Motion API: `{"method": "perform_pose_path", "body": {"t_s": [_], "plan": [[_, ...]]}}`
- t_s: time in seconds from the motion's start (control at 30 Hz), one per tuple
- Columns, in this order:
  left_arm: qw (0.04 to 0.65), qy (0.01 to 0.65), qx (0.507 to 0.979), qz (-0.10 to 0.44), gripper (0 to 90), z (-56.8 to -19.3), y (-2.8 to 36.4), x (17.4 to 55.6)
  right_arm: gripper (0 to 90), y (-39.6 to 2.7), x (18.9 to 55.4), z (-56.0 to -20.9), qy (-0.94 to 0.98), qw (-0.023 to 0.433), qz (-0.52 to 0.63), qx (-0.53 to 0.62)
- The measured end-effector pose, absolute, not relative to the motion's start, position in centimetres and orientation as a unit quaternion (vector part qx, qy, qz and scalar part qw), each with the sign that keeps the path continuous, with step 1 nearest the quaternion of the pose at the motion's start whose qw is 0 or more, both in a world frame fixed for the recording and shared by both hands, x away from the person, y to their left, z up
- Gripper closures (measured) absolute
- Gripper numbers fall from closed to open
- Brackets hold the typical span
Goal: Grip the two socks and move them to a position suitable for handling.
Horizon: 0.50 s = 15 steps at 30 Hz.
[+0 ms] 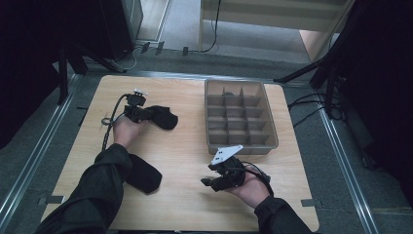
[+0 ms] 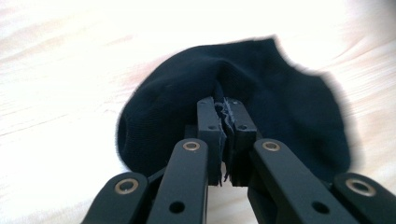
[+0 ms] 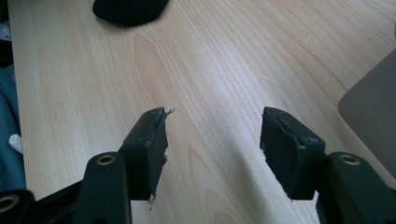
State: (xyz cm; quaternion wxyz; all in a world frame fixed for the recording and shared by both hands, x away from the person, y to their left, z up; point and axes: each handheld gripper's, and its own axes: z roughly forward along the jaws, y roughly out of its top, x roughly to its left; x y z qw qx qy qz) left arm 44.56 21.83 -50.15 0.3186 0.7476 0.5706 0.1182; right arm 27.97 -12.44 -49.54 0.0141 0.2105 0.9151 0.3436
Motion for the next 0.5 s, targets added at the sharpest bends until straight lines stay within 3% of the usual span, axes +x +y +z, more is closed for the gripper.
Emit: {"method": "perform_pose_path", "body": {"t_s": [0.3, 0.5], "plan": [[0.367, 0.521, 0.762, 0.119, 86.5, -44.3, 21.0, 39.5, 41.3, -12.3, 27.7, -49.5, 0.917, 0.017, 0.341, 0.207], [0.387, 0.514, 0.758, 0.103, 86.5, -43.3, 21.4, 36.0, 41.2, -12.1, 27.8, -49.6, 0.918, 0.016, 0.341, 0.203]]}}
